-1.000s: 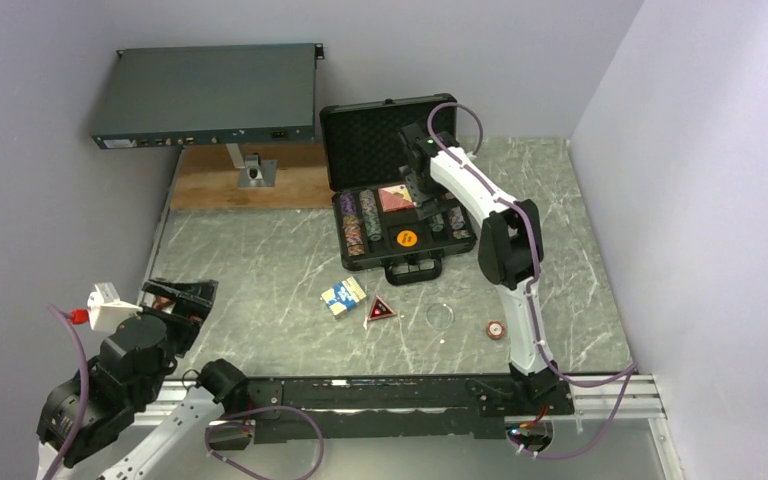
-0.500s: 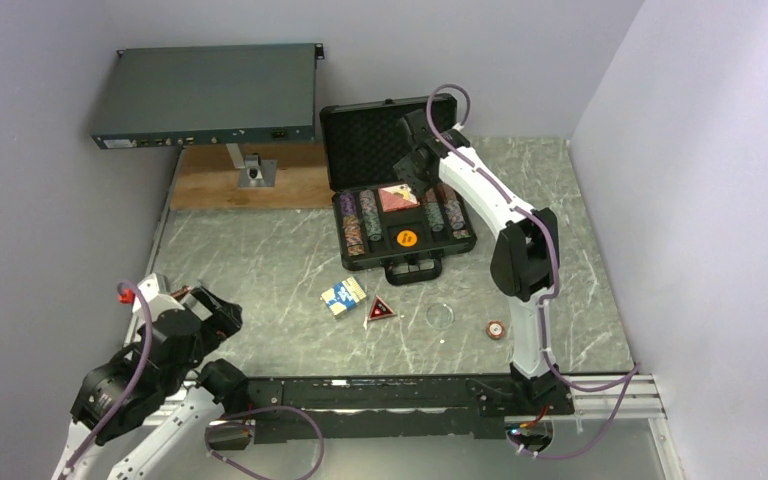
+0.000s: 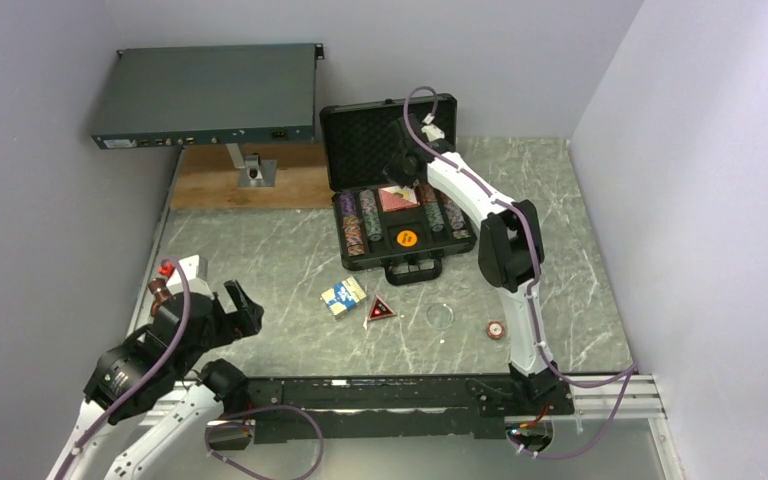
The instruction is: Pack up texas hold em set
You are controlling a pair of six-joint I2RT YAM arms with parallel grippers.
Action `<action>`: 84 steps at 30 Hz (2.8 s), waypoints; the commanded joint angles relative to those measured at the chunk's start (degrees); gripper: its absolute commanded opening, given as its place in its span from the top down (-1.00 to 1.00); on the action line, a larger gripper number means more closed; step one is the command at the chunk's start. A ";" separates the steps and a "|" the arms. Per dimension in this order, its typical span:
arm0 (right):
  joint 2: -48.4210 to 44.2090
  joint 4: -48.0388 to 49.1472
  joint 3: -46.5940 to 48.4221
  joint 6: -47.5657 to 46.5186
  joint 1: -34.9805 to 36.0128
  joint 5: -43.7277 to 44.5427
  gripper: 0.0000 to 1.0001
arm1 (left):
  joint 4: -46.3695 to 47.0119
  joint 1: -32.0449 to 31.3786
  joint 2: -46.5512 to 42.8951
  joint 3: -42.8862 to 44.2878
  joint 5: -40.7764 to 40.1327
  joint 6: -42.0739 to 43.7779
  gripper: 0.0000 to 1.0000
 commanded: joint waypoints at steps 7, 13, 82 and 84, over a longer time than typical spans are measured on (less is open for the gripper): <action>2.91 10.71 -3.12 -1.22 -2.56 -2.22 1.00 | 6.41 0.18 -3.96 -1.85 2.49 3.43 -0.91; 5.43 9.26 -2.64 -5.35 -4.21 -3.73 1.00 | 6.37 0.18 -6.15 -2.34 1.42 2.41 -0.88; -69.15 -7.56 -53.06 -16.68 -0.56 12.04 -1.00 | 19.07 0.36 39.52 4.77 26.54 29.47 -0.99; -70.15 -8.50 -53.30 -16.87 -0.58 12.88 -1.00 | 20.49 1.59 41.31 3.80 23.54 28.53 -0.99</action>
